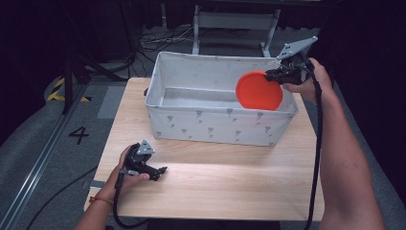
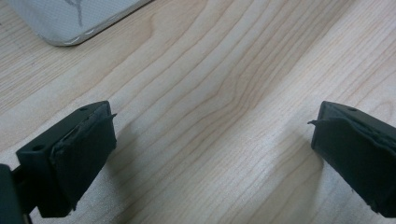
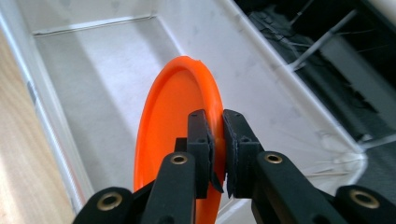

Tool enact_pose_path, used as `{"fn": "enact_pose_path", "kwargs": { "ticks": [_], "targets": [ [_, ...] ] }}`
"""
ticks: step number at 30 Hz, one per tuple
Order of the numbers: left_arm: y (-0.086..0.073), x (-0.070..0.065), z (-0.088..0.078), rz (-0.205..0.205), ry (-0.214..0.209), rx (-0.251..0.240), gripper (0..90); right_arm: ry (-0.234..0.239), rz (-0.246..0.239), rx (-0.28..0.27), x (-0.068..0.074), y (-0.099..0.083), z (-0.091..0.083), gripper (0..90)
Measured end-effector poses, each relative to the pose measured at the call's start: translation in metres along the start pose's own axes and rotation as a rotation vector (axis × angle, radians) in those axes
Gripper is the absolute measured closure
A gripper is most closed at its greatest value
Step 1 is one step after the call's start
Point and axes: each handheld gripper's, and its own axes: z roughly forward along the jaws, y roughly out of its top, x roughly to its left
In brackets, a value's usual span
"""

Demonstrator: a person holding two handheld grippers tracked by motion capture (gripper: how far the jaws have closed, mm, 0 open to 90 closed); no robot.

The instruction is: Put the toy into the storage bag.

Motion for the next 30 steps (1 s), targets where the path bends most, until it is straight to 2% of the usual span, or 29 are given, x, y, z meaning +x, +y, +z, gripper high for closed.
{"fn": "enact_pose_path", "kwargs": {
  "ticks": [2,9,10,13,22,23,30],
  "targets": [
    [0.0,0.0,0.0,0.001,0.001,0.0,0.2,0.027,-0.011,0.026,0.002,-0.004,0.006,82.8],
    [0.0,0.0,0.0,0.0,0.0,0.0,0.3,0.073,-0.064,0.143,0.011,-0.01,0.023,82.8],
    [0.0,0.0,0.0,0.0,0.0,0.0,0.2,0.073,-0.064,0.143,0.011,-0.01,0.023,82.8],
    [0.0,0.0,0.0,0.0,0.004,-0.002,0.3,0.109,-0.095,0.196,0.017,-0.013,0.028,82.8],
    [0.0,0.0,0.0,-0.002,0.003,-0.003,0.4,0.171,-0.153,0.31,0.028,-0.017,0.033,82.3],
    [0.0,0.0,0.0,-0.002,0.003,-0.002,0.3,0.189,-0.163,0.321,0.029,-0.017,0.033,82.1],
    [0.0,0.0,0.0,-0.002,0.003,-0.003,0.4,0.228,-0.179,0.398,0.033,-0.016,0.04,81.2]
  ]
}}
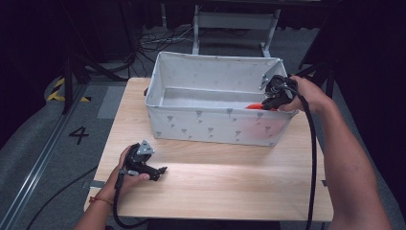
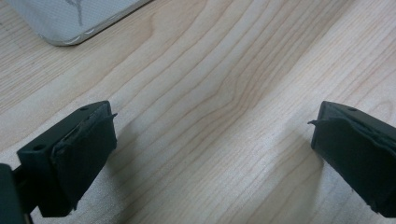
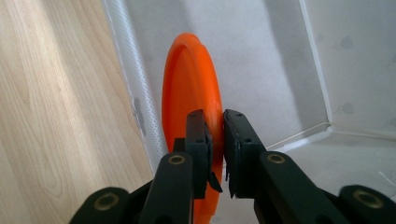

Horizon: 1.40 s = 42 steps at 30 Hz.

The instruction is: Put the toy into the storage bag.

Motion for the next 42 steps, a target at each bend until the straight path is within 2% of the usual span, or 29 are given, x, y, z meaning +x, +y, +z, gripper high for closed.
{"fn": "enact_pose_path", "kwargs": {
  "ticks": [1,2,6,8,10,12,18,21,28,32,33,34,37,42],
  "targets": [
    [0.0,0.0,0.0,0.0,0.0,0.0,0.4,0.0,0.0,0.0,0.0,0.0,0.0,81.2],
    [0.0,0.0,0.0,0.0,0.001,0.0,0.4,0.02,-0.009,0.032,-0.001,0.001,0.003,80.8],
    [0.0,0.0,0.0,0.0,0.0,0.0,0.4,0.036,-0.014,0.052,-0.002,0.002,0.006,80.8],
    [0.0,0.0,0.0,0.0,0.0,0.0,0.4,0.043,-0.009,0.082,-0.003,0.002,0.009,80.7],
    [0.0,0.0,0.0,0.0,0.0,0.0,0.4,0.045,-0.007,0.084,-0.004,0.002,0.01,80.5],
    [0.0,0.0,0.0,0.0,0.0,0.0,0.4,0.064,-0.002,0.101,-0.004,0.001,0.012,80.3],
    [0.0,0.0,0.0,0.0,0.0,0.0,0.4,0.083,0.012,0.105,-0.005,-0.002,0.015,82.1],
    [0.0,0.0,0.0,0.0,-0.001,0.003,0.4,0.072,0.022,0.088,-0.006,-0.003,0.012,78.3],
    [0.0,0.0,0.0,0.0,0.0,0.0,0.4,0.035,0.05,0.015,-0.004,-0.01,0.003,74.2],
    [0.0,0.0,0.0,0.0,0.0,0.0,0.4,0.01,0.067,-0.063,-0.003,-0.016,-0.002,71.6],
    [0.0,0.0,0.0,0.0,0.0,0.0,0.4,0.001,0.089,-0.1,-0.002,-0.021,-0.004,69.8],
    [0.0,0.0,0.0,0.0,0.0,0.0,0.4,0.001,0.089,-0.1,-0.002,-0.021,-0.004,69.8],
    [0.0,0.0,0.0,0.0,0.0,0.0,0.4,-0.022,0.117,-0.151,-0.002,-0.027,-0.009,66.6],
    [0.0,0.0,0.0,0.0,0.0,0.0,0.4,-0.058,0.166,-0.26,0.002,-0.037,-0.017,58.4]
  ]
}}
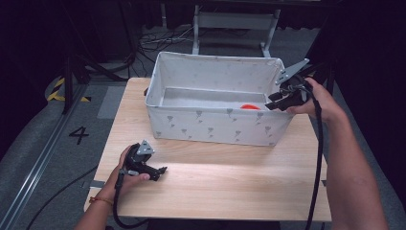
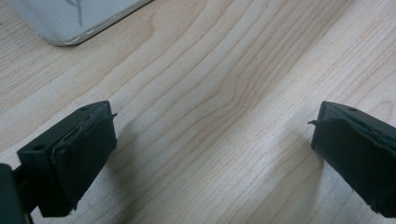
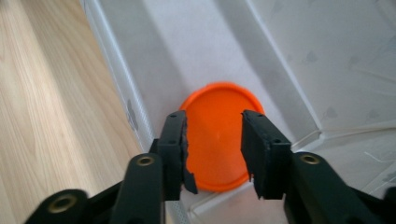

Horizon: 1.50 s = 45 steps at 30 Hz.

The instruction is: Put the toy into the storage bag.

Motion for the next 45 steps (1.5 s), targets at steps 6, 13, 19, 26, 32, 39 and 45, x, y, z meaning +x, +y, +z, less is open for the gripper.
{"fn": "enact_pose_path", "kwargs": {
  "ticks": [6,13,19,26,32,39,45],
  "targets": [
    [0.0,0.0,0.0,0.0,0.001,0.001,0.4,-0.031,0.047,-0.117,0.007,-0.011,-0.009,45.2],
    [0.0,0.0,0.0,0.001,0.001,0.001,0.4,-0.111,0.103,-0.221,0.019,-0.017,-0.018,31.4],
    [0.0,0.0,0.0,0.0,0.001,0.0,0.4,-0.187,0.142,-0.274,0.03,-0.025,-0.032,26.1],
    [0.0,0.0,0.0,0.0,0.001,0.0,0.4,-0.263,0.167,-0.309,0.044,-0.037,-0.046,25.0],
    [0.001,0.0,0.0,0.002,0.002,0.004,0.1,-0.274,0.171,-0.313,0.056,-0.05,-0.051,25.3],
    [0.001,0.0,0.0,0.0,0.01,0.005,0.1,-0.302,0.173,-0.326,0.072,-0.068,-0.057,24.9],
    [0.001,0.0,0.0,-0.002,0.008,0.002,0.2,-0.312,0.165,-0.322,0.082,-0.081,-0.056,24.0]
  ]
}}
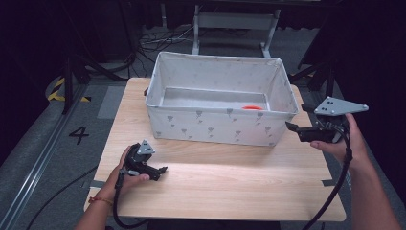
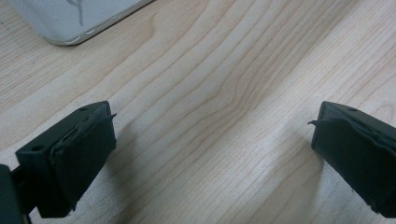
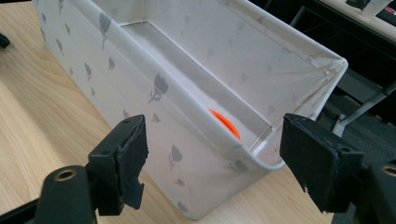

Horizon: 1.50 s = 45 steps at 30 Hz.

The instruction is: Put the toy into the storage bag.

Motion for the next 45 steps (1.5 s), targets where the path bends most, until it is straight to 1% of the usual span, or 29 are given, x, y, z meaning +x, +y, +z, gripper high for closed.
{"fn": "enact_pose_path", "kwargs": {
  "ticks": [1,5,7,8,10,12,14,16,18,19,22,23,24,28,31,32,39,42,45],
  "targets": [
    [0.0,0.0,0.0,-0.003,-0.001,-0.001,0.2,-0.002,-0.002,0.001,0.001,-0.003,-0.001,24.0],
    [0.0,0.0,0.0,-0.006,0.0,0.001,0.2,0.021,-0.021,0.018,0.004,-0.019,-0.004,23.9],
    [0.0,0.0,0.0,-0.004,0.0,0.001,0.2,0.023,-0.024,0.052,0.004,-0.027,-0.004,23.7],
    [0.0,0.0,0.0,-0.004,0.0,0.001,0.2,0.023,-0.024,0.052,0.004,-0.027,-0.004,23.7],
    [0.0,0.0,0.0,-0.004,0.0,0.001,0.2,0.017,-0.04,0.081,0.006,-0.035,-0.003,23.3],
    [0.0,0.0,0.0,-0.006,0.0,0.001,0.2,0.02,-0.032,0.089,0.006,-0.042,-0.002,23.4],
    [0.0,0.0,0.0,-0.006,0.0,0.001,0.2,0.025,-0.028,0.109,0.007,-0.05,0.0,23.3],
    [0.0,0.0,0.0,-0.005,0.0,0.001,0.2,0.021,-0.036,0.126,0.008,-0.056,0.003,23.2],
    [0.0,0.0,0.0,-0.006,0.0,0.001,0.2,0.027,-0.045,0.158,0.011,-0.065,0.007,22.9],
    [0.0,0.0,0.0,-0.006,0.0,0.001,0.2,0.026,-0.047,0.164,0.011,-0.067,0.009,23.0],
    [0.0,0.0,0.0,-0.005,0.0,0.001,0.2,0.032,-0.035,0.164,0.012,-0.072,0.013,23.1],
    [0.0,0.0,0.0,-0.006,0.0,0.001,0.2,0.038,-0.028,0.175,0.014,-0.078,0.017,23.1],
    [0.0,0.0,0.0,-0.005,0.0,0.001,0.2,0.038,-0.028,0.175,0.014,-0.078,0.017,23.1],
    [0.0,-0.001,0.0,-0.006,0.0,0.001,0.2,0.036,-0.037,0.206,0.019,-0.089,0.025,23.0],
    [0.0,-0.001,0.0,-0.006,0.001,0.001,0.2,0.042,-0.032,0.221,0.022,-0.097,0.029,22.9],
    [0.0,-0.001,0.0,-0.006,0.001,0.001,0.2,0.035,-0.032,0.228,0.024,-0.101,0.031,22.9],
    [0.0,-0.001,0.0,-0.006,0.0,0.001,0.2,0.033,-0.003,0.235,0.028,-0.124,0.036,22.7],
    [0.0,-0.001,0.0,-0.006,0.0,0.001,0.2,0.025,0.025,0.233,0.027,-0.135,0.035,22.5],
    [0.0,-0.001,0.0,-0.006,0.0,0.001,0.2,0.019,0.039,0.227,0.027,-0.144,0.034,22.2]
  ]
}}
